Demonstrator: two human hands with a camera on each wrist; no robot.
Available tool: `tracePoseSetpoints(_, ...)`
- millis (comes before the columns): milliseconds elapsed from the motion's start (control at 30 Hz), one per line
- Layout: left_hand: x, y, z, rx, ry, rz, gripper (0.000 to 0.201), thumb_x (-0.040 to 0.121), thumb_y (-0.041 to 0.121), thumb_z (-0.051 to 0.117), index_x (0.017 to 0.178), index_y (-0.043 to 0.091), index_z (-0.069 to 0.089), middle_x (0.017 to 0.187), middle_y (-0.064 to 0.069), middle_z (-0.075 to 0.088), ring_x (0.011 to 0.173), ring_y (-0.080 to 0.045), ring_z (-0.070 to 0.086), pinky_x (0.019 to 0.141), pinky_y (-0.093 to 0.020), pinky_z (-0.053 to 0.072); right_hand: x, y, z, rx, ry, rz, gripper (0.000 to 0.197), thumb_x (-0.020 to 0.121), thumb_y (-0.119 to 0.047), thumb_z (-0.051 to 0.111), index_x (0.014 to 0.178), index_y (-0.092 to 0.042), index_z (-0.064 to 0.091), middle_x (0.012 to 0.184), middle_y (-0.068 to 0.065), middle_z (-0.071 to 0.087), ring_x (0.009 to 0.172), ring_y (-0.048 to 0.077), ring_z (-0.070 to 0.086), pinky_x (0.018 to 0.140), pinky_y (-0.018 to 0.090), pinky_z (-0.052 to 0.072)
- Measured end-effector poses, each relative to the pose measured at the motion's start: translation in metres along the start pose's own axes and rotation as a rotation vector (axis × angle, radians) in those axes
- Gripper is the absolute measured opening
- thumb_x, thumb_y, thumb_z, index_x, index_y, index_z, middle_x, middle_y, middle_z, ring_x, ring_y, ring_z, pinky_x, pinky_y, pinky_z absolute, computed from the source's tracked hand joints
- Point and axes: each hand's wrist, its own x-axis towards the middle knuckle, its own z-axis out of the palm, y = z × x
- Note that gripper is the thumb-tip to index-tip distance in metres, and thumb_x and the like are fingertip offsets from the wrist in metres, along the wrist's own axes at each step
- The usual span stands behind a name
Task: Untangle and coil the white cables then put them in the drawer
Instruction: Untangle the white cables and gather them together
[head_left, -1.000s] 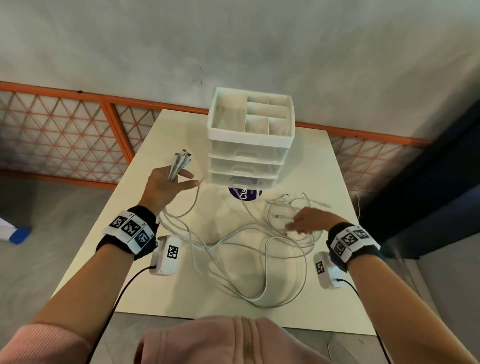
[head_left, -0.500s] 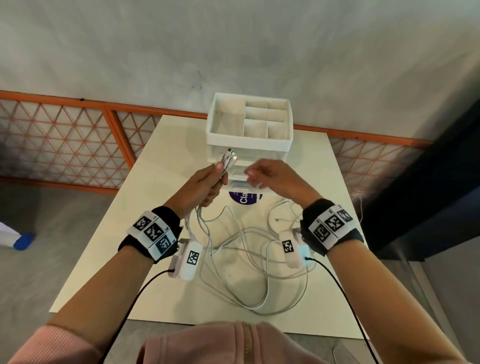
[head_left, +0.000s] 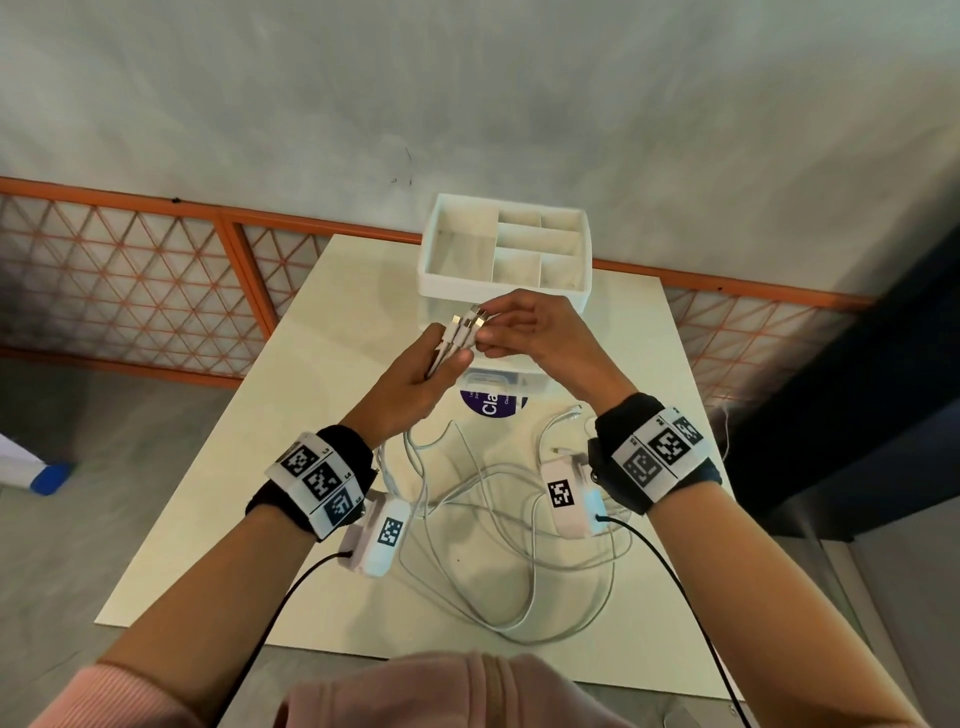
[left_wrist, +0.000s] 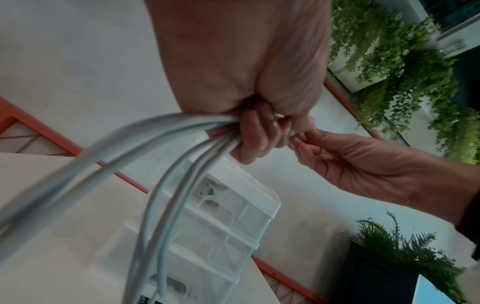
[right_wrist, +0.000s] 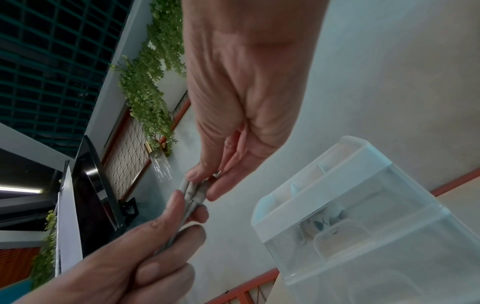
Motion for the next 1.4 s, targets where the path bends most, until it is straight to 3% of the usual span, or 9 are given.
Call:
tracePoseSetpoints(67,0.003,-0.002,0.0,0.058,0.025,0.04,0.017,0.101,0.026,0.042,0.084,0.028,0.044,0.054,0.017,0.042,0.046,-0.001,0.037,0.045,-0.01,0.032,0.0,0.0,-0.001,0.011,0.008,-0.001,0.03,0.081,-0.002,0.071,0.109,0.006,0.064,0.093,0.024,0.069,0.073,0.018,0.072,0.072,0.023,0.059)
tracePoseSetpoints(233,0.007,-0.006,0.003,0.161,0.032,0.057,0.023,0.102,0.026,0.037,0.1,0.006,0.049,0.063,0.004,0.047,0.053,-0.003,0.04,0.053,-0.013,0.035,0.002,0.0,-0.003,0.006,0.016,0.001,0.024,0.084,0.002,0.065,0.107,0.01,0.064,0.087,0.021,0.069,0.067,0.013,0.072,0.069,0.02,0.058)
tracePoseSetpoints(367,0.006,-0.007,0.006,0.201,0.086,0.092,0.025,0.102,0.026,0.036,0.102,0.005,0.049,0.064,0.008,0.052,0.058,-0.011,0.042,0.059,-0.022,0.037,0.004,-0.002,-0.004,-0.015,0.022,0.035,0.023,0.085,0.002,0.065,0.106,0.01,0.064,0.084,0.018,0.069,0.064,0.01,0.071,0.067,0.018,0.058)
tracePoseSetpoints(500,0.006,-0.005,0.008,0.223,0.073,0.108,0.027,0.102,0.025,0.038,0.105,0.0,0.049,0.066,0.007,0.058,0.054,-0.016,0.039,0.056,-0.022,0.037,0.006,-0.005,-0.005,-0.071,0.012,0.05,0.024,0.084,0.003,0.065,0.107,0.01,0.065,0.083,0.018,0.069,0.062,0.008,0.071,0.067,0.017,0.058)
tracePoseSetpoints(733,0.009,-0.004,0.009,0.254,0.106,0.154,0.022,0.102,0.02,0.036,0.105,0.001,0.047,0.071,0.008,0.058,0.051,-0.01,0.04,0.054,-0.019,0.037,0.01,-0.011,-0.006,-0.155,-0.016,0.052,0.024,0.084,0.002,0.065,0.107,0.008,0.067,0.094,0.025,0.071,0.065,0.009,0.071,0.072,0.019,0.059)
tracePoseSetpoints(867,0.011,-0.004,0.008,0.27,0.118,0.164,0.021,0.102,0.019,0.038,0.099,-0.001,0.043,0.064,0.002,0.047,0.053,-0.008,0.039,0.054,-0.014,0.034,0.01,-0.011,-0.003,-0.157,0.002,0.043,0.023,0.089,-0.001,0.06,0.111,0.006,0.066,0.095,0.024,0.071,0.065,0.008,0.071,0.071,0.018,0.058)
tracePoseSetpoints(1000,0.013,-0.002,0.007,0.238,0.112,0.131,0.017,0.101,0.021,0.038,0.096,0.004,0.039,0.065,-0.001,0.04,0.055,-0.009,0.034,0.053,-0.017,0.032,0.006,-0.015,0.0,-0.106,0.024,0.018,0.023,0.093,-0.018,0.06,0.108,-0.002,0.064,0.095,0.02,0.071,0.078,0.022,0.073,0.075,0.026,0.06)
tracePoseSetpoints(1200,0.008,-0.001,0.009,0.135,0.059,0.059,0.024,0.102,0.027,0.034,0.098,0.004,0.037,0.072,-0.006,0.034,0.059,-0.009,0.029,0.054,-0.019,0.03,0.004,-0.013,0.001,-0.121,0.023,0.01,0.01,0.085,-0.003,0.067,0.091,-0.002,0.059,0.087,0.014,0.067,0.078,0.026,0.069,0.075,0.027,0.06)
tracePoseSetpoints(1400,0.007,-0.001,0.011,0.146,0.061,0.072,0.024,0.102,0.026,0.035,0.105,0.003,0.04,0.072,-0.005,0.036,0.064,-0.015,0.032,0.059,-0.028,0.032,0.002,-0.016,-0.003,-0.118,-0.011,0.039,0.019,0.081,0.002,0.069,0.096,0.009,0.061,0.1,0.025,0.069,0.084,0.024,0.07,0.079,0.026,0.059)
